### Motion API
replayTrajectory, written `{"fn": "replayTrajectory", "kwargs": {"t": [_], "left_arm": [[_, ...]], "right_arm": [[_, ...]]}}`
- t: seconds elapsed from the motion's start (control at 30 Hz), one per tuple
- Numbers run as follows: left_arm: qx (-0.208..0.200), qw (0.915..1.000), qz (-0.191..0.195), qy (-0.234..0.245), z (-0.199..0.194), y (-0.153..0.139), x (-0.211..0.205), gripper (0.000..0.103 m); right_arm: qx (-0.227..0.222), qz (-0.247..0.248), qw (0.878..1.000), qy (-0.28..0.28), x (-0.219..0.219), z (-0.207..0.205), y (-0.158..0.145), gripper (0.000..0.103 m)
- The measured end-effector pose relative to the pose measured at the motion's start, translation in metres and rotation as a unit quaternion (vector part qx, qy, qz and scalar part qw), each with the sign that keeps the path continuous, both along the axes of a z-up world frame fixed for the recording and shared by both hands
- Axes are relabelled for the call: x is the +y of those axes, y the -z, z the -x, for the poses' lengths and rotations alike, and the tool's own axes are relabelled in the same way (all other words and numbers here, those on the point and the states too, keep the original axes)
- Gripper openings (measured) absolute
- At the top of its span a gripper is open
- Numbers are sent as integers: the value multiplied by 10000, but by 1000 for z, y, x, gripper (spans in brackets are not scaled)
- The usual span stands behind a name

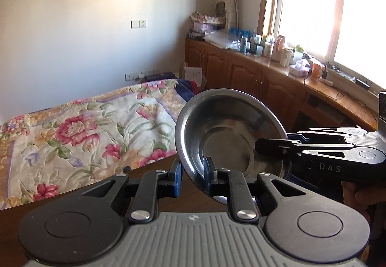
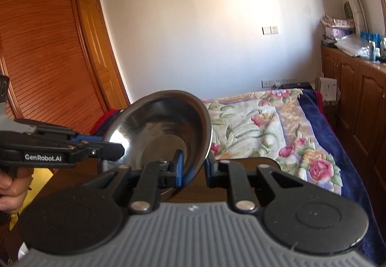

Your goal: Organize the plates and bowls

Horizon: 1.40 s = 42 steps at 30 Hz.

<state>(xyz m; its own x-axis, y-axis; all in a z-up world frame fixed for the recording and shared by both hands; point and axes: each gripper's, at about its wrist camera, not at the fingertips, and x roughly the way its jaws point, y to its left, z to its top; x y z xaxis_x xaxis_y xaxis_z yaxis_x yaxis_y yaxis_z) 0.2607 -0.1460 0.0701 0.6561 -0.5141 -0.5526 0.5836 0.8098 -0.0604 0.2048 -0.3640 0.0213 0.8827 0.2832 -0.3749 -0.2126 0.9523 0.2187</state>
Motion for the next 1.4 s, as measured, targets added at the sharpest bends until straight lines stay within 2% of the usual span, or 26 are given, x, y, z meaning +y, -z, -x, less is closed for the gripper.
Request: {"fn": "replayTrajectory", "kwargs": {"t": [0.37, 0.73, 1.03, 1.4], "left_arm": [[-439, 9980, 390, -232, 65, -19, 32, 20], [-691, 9947, 588, -488, 118, -10, 55, 21], [-982, 9908, 603, -714, 167, 14, 62, 20], [-944, 9904, 684, -742, 201, 45, 65, 20]], "right_arm": [[-321, 184, 9992, -138, 25, 36, -21, 20], [-588, 310, 9974, -276, 48, 69, -21, 20], [-597, 155, 9974, -377, 54, 96, 0, 20], [-471, 48, 9982, -358, 61, 119, 34, 20]]}}
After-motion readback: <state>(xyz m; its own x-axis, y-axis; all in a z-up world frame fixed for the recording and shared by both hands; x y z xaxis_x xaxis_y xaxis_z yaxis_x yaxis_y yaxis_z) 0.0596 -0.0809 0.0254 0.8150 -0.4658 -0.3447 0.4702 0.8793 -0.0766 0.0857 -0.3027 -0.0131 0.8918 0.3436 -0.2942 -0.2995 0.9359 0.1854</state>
